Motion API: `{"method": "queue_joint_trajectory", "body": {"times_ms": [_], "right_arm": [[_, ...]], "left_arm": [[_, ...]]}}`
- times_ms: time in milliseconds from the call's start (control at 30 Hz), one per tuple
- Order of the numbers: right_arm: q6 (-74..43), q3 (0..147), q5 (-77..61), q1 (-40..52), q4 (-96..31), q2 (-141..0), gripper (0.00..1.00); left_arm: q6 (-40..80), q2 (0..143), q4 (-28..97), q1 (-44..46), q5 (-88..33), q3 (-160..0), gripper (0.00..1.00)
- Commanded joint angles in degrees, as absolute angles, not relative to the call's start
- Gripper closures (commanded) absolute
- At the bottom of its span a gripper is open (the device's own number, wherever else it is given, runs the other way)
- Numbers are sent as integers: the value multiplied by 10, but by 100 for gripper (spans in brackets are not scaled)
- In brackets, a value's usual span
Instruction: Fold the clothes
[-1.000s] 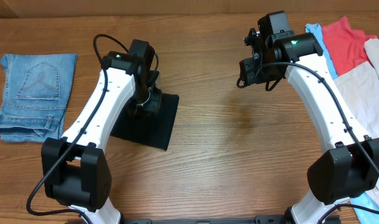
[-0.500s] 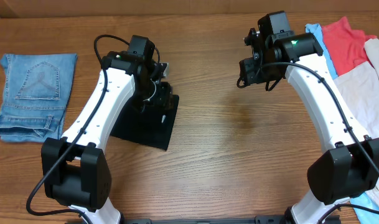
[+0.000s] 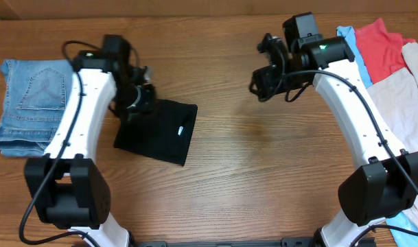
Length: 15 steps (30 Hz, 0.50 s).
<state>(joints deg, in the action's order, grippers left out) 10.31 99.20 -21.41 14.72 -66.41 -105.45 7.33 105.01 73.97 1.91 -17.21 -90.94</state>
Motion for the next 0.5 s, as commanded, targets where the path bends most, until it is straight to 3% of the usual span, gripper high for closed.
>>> {"method": "queue_joint_trajectory", "body": {"times_ms": [0, 67, 133, 467], "right_arm": [[137, 994, -313, 190, -636, -1057, 42], [135, 993, -318, 216, -610, -1060, 37], [135, 993, -316, 244, -582, -1070, 24], [90, 986, -382, 275, -484, -1173, 24]], "left_arm": [[107, 1049, 752, 14, -136, -883, 62], [125, 1049, 756, 14, -110, -865, 60], [129, 1049, 749, 14, -104, -839, 57], [157, 1049, 664, 14, -71, -776, 52]]}}
